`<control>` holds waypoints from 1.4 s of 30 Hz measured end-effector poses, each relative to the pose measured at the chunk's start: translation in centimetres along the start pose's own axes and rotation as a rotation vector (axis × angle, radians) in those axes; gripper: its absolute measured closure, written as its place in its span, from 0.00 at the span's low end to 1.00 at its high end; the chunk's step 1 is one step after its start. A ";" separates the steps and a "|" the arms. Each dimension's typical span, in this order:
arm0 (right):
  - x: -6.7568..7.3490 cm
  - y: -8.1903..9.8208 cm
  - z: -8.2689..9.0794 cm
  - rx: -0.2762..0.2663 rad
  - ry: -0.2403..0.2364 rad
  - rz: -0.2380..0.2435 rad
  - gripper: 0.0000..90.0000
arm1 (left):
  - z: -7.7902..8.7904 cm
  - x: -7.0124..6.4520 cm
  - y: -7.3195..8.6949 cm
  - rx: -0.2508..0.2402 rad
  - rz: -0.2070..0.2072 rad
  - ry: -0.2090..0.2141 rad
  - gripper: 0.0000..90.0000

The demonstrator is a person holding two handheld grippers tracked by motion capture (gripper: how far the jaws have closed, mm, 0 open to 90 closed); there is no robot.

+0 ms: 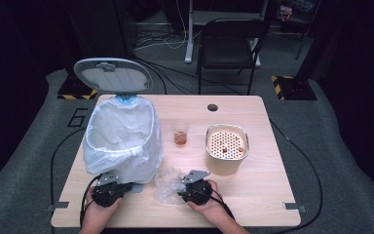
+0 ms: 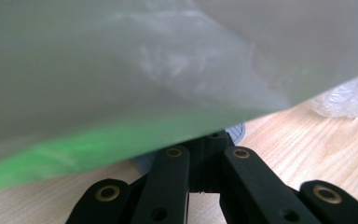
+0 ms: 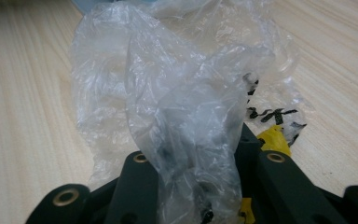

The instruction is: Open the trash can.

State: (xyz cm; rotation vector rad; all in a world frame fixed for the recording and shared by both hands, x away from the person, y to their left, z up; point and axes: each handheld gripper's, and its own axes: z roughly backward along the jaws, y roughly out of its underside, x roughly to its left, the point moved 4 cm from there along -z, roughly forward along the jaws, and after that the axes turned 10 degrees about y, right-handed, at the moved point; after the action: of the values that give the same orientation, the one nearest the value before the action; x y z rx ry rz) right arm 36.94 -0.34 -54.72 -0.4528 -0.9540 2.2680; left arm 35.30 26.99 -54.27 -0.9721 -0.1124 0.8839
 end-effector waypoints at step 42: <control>-3.5 -12.1 12.1 -0.130 -0.075 -0.018 0.80 | -0.1 0.1 0.1 -0.022 0.020 -0.001 1.00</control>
State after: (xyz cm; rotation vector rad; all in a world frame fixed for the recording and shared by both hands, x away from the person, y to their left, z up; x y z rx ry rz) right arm 38.31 -2.36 -37.43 -0.4155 -1.1436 2.2286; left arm 35.35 26.99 -54.38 -0.9948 -0.1131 0.9028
